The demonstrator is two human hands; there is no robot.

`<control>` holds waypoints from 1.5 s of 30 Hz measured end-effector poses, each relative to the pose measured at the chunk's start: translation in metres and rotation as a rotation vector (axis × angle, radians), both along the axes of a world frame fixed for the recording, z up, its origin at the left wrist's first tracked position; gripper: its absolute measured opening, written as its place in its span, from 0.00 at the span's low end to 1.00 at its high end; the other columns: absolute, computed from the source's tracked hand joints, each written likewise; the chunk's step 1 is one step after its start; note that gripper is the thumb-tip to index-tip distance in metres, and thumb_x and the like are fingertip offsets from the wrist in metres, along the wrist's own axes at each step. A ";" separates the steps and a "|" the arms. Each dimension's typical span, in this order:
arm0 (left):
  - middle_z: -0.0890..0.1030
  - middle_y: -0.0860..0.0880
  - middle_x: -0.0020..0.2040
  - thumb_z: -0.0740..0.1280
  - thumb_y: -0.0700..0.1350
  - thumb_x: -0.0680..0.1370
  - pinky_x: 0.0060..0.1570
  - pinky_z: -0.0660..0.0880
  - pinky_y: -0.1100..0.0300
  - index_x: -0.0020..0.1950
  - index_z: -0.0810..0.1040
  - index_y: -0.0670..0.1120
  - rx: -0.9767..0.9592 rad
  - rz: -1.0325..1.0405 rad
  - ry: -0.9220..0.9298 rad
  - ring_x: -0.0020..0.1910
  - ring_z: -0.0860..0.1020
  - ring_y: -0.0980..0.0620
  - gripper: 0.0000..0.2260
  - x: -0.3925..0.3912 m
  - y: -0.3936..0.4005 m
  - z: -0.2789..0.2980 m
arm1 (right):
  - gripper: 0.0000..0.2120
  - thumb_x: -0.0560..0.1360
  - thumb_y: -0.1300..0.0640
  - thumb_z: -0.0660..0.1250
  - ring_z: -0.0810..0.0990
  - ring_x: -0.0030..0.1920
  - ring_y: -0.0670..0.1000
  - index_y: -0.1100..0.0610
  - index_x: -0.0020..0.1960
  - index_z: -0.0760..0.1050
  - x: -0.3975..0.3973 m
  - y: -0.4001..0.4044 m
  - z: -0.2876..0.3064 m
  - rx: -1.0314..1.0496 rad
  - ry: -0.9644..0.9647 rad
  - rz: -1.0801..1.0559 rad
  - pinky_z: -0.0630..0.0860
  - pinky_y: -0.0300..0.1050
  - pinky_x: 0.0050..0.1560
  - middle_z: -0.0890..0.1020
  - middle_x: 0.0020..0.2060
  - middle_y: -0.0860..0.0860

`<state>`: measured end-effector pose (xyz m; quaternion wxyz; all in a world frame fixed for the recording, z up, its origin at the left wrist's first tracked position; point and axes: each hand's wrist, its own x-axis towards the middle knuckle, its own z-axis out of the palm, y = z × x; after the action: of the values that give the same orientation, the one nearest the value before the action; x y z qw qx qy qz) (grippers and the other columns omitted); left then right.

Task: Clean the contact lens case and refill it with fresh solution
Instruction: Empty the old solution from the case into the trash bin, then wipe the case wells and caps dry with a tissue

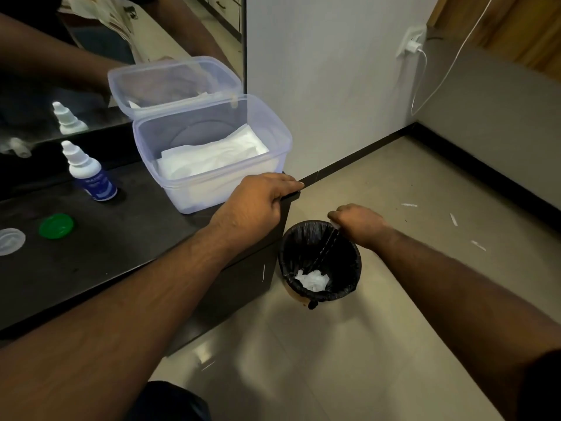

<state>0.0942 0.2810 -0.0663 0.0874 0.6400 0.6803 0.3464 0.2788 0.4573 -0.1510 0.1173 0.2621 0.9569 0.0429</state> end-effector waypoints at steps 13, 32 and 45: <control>0.79 0.47 0.63 0.61 0.32 0.75 0.64 0.71 0.57 0.64 0.78 0.43 -0.017 -0.049 0.067 0.62 0.77 0.49 0.19 0.001 -0.002 0.001 | 0.06 0.76 0.66 0.60 0.76 0.43 0.55 0.61 0.51 0.73 -0.015 -0.008 0.037 0.157 0.317 -0.210 0.71 0.47 0.40 0.78 0.42 0.58; 0.86 0.51 0.48 0.70 0.43 0.77 0.47 0.77 0.66 0.53 0.85 0.44 -0.169 0.003 -0.488 0.46 0.81 0.61 0.08 -0.026 -0.102 0.034 | 0.20 0.66 0.75 0.70 0.84 0.44 0.52 0.57 0.52 0.81 -0.024 -0.185 0.093 -1.396 1.233 -0.354 0.82 0.44 0.42 0.86 0.43 0.55; 0.84 0.37 0.42 0.71 0.37 0.74 0.32 0.80 0.60 0.47 0.83 0.34 -0.296 0.186 -0.821 0.37 0.83 0.45 0.06 -0.089 -0.171 0.060 | 0.17 0.69 0.73 0.71 0.85 0.42 0.52 0.60 0.54 0.80 -0.112 -0.226 0.120 -1.326 0.951 -0.097 0.82 0.45 0.44 0.86 0.41 0.54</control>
<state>0.0050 0.1102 -0.0058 0.4096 0.3660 0.6860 0.4770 0.1671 0.2317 -0.0309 -0.1689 0.1696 0.7184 -0.6531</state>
